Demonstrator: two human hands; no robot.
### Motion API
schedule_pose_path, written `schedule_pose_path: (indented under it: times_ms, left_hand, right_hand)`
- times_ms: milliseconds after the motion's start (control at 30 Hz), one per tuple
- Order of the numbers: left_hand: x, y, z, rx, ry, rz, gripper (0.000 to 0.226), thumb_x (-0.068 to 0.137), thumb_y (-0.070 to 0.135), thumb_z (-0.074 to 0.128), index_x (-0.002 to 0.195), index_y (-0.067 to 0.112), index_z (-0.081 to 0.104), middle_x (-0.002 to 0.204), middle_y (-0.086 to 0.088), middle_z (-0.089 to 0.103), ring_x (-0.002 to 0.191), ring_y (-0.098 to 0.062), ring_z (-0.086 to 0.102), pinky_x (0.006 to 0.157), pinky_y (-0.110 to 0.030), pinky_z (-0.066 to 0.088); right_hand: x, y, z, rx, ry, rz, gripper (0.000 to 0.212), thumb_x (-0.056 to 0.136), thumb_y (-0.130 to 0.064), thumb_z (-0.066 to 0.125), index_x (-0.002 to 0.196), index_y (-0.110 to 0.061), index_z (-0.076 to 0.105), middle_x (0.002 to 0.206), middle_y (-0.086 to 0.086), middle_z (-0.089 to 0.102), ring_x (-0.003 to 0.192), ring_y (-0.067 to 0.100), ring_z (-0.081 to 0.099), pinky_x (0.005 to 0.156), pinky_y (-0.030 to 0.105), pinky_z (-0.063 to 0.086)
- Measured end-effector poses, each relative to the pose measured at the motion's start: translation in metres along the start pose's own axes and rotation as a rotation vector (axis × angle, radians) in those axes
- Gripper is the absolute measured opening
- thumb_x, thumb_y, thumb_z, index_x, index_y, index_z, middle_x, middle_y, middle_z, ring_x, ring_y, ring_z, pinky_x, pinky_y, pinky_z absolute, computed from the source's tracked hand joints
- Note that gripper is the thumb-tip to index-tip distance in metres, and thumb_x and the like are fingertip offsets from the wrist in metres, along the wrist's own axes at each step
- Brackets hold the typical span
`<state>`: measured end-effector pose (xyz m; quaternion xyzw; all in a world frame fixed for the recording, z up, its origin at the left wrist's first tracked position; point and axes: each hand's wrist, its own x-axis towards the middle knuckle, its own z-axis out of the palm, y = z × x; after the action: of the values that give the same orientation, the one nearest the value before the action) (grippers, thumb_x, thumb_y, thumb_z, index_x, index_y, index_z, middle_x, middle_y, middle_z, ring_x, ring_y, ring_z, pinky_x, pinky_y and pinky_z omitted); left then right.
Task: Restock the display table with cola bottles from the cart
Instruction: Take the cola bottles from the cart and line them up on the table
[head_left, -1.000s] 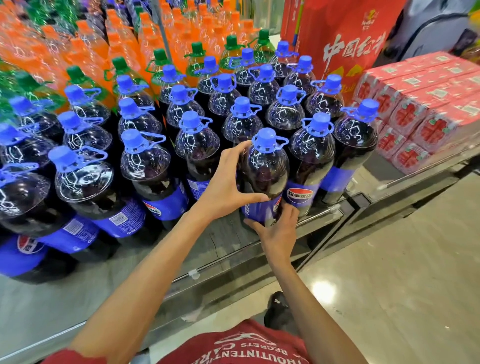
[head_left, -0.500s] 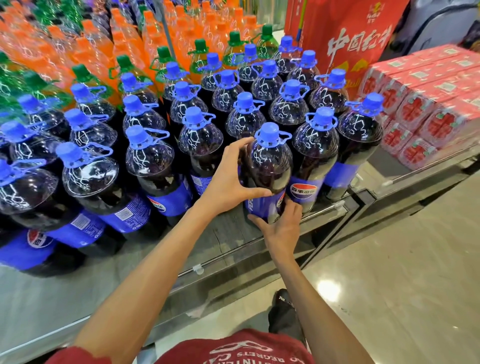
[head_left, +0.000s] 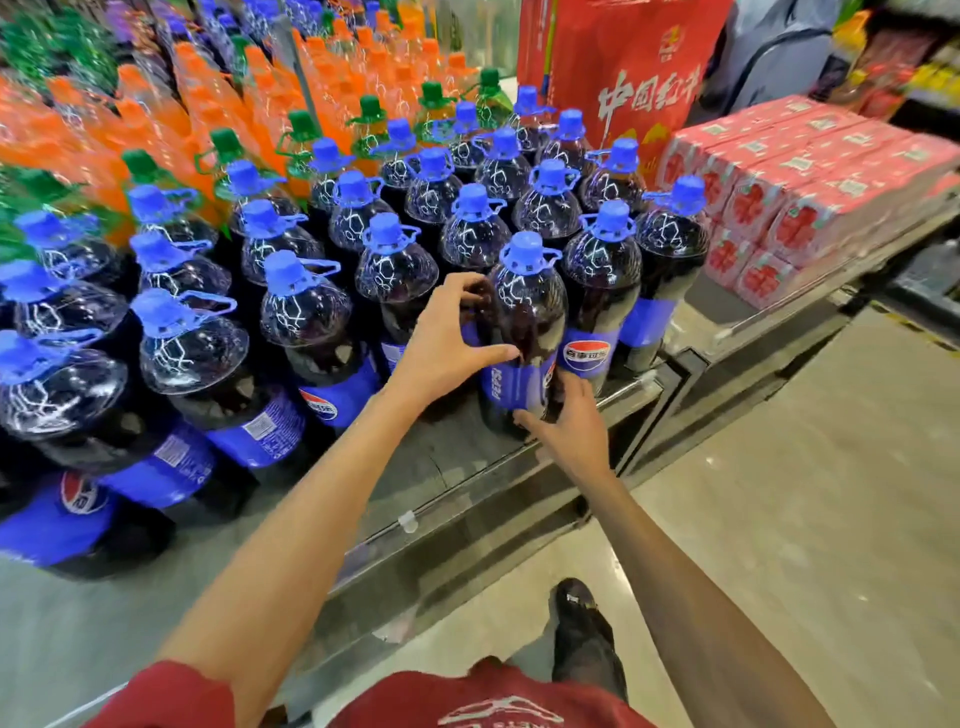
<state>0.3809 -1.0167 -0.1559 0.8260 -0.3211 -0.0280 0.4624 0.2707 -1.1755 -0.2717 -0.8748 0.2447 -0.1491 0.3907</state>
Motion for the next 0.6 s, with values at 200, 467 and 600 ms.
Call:
schedule_pose_path:
  times_ms: [200, 467, 600]
  left_hand:
    - [-0.018, 0.006, -0.012, 0.186, -0.083, 0.029, 0.046, 0.088, 0.038, 0.076, 0.118, 0.016, 0.049, 0.113, 0.001, 0.058, 0.101, -0.021, 0.062, 0.09, -0.042, 0.052]
    - [-0.042, 0.026, -0.005, 0.769, -0.461, 0.137, 0.051, 0.094, 0.049, 0.063, 0.134, 0.021, 0.047, 0.126, -0.006, 0.052, 0.118, -0.029, 0.05, 0.084, -0.042, 0.046]
    - [-0.042, 0.049, 0.012, 0.991, -0.564, 0.22, 0.06, 0.093, 0.053, 0.06, 0.14, 0.02, 0.043, 0.131, -0.008, 0.049, 0.121, -0.033, 0.048, 0.092, -0.044, 0.046]
  right_hand:
    - [-0.004, 0.002, -0.028, -0.109, -0.211, 0.059, 0.075, 0.088, -0.052, 0.072, 0.146, -0.013, 0.044, 0.131, 0.003, 0.057, 0.116, 0.018, 0.058, 0.094, 0.037, 0.051]
    - [-0.042, 0.013, -0.081, -0.41, -0.42, 0.149, 0.07, 0.092, -0.042, 0.069, 0.15, -0.014, 0.042, 0.148, 0.009, 0.048, 0.131, 0.027, 0.049, 0.107, 0.041, 0.046]
    - [-0.066, 0.005, -0.118, -0.601, -0.412, 0.206, 0.066, 0.093, -0.045, 0.067, 0.146, -0.015, 0.044, 0.142, 0.012, 0.049, 0.128, 0.029, 0.049, 0.103, 0.04, 0.048]
